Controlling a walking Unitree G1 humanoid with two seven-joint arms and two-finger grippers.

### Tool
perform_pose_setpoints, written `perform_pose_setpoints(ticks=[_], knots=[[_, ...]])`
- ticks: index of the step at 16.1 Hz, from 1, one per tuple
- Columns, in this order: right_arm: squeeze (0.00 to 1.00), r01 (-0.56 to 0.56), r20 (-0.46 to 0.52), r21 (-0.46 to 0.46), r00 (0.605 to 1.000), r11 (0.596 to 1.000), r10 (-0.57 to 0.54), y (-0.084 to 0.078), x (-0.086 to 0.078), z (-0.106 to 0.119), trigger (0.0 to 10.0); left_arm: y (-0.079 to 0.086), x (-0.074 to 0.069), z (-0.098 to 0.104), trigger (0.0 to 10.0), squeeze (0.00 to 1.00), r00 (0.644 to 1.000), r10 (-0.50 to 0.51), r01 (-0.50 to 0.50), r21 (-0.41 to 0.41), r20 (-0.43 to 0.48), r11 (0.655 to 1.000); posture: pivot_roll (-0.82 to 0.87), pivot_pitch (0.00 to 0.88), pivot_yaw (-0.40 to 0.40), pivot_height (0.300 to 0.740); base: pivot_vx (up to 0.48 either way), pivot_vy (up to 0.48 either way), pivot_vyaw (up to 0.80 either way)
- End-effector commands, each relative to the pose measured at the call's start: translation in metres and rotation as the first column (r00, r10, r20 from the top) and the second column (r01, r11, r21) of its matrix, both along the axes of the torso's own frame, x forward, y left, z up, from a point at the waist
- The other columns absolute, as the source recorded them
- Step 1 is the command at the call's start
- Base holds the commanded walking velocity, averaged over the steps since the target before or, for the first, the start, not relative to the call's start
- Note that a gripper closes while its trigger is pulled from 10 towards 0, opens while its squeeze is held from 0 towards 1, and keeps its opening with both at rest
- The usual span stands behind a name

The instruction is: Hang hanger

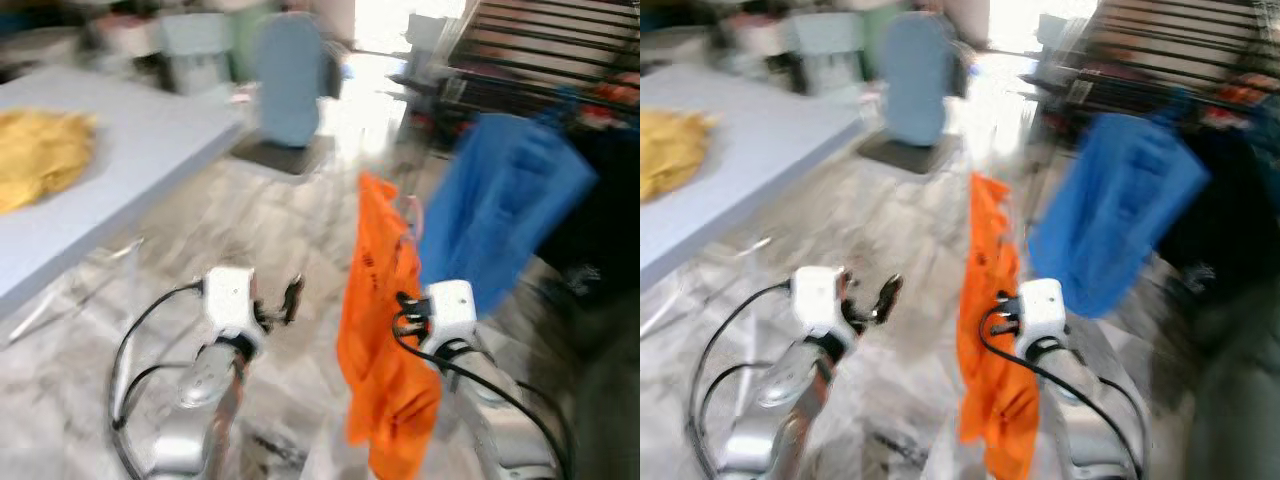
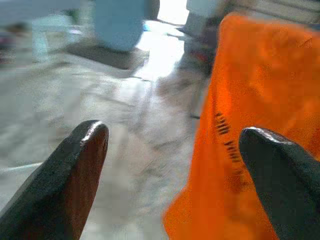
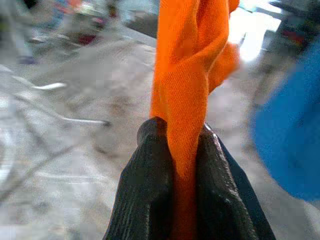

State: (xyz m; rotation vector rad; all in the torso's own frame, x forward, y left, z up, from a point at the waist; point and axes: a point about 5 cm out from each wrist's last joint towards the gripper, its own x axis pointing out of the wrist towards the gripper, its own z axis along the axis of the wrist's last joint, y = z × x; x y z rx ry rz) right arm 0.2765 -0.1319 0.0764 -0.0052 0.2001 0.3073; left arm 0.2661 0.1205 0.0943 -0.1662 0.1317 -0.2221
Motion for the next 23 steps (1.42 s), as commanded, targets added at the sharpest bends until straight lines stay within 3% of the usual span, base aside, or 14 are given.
perform_pose_setpoints(ticks=[1, 9, 17, 18, 20, 23], knots=[[0.0, 0.001, 0.032, -0.008, 0.999, 1.0, -0.001, -0.005, 0.003, 0.006, 10.0, -0.01, 0.004, 0.005, 10.0, 0.0, 0.999, -0.029, 0.029, -0.012, 0.018, 1.0, -0.1, 0.0, -0.006, 0.74, 0.0, -0.307, 0.8], [0.0, -0.019, 0.028, -0.009, 0.999, 1.0, 0.02, -0.004, 0.005, 0.006, 10.0, -0.014, 0.004, 0.005, 10.0, 0.0, 1.0, -0.026, 0.027, -0.022, 0.017, 0.999, -0.1, 0.012, -0.008, 0.74, 0.0, -0.213, 0.73], [0.0, -0.04, 0.026, -0.008, 0.999, 0.999, 0.04, -0.003, 0.007, 0.008, 10.0, -0.011, 0.007, 0.005, 10.0, 0.0, 1.0, 0.013, -0.013, -0.016, 0.011, 1.0, -0.11, 0.021, -0.006, 0.74, 0.0, 0.0, 0.0], [0.0, -0.069, 0.032, -0.014, 0.997, 0.998, 0.069, -0.001, 0.006, 0.01, 10.0, -0.01, 0.008, 0.005, 10.0, 0.0, 1.0, 0.014, -0.014, -0.015, 0.01, 1.0, -0.11, 0.022, -0.004, 0.74, 0.0, 0.0, 0.0], [0.0, -0.244, 0.031, 0.042, 0.97, 0.969, 0.243, 0.008, 0.001, 0.027, 10.0, -0.008, 0.009, 0.007, 10.0, 0.0, 1.0, -0.008, 0.008, 0.012, 0.023, 1.0, -0.12, 0.025, 0.003, 0.74, 0.0, 0.0, 0.0], [0.0, -0.359, 0.087, 0.042, 0.931, 0.932, 0.355, 0.012, 0.001, 0.051, 10.0, -0.012, 0.012, 0.01, 10.0, 0.0, 0.997, -0.055, 0.054, 0.025, 0.055, 0.998, -0.14, 0.025, 0.006, 0.74, 0.0, 0.0, 0.0]])
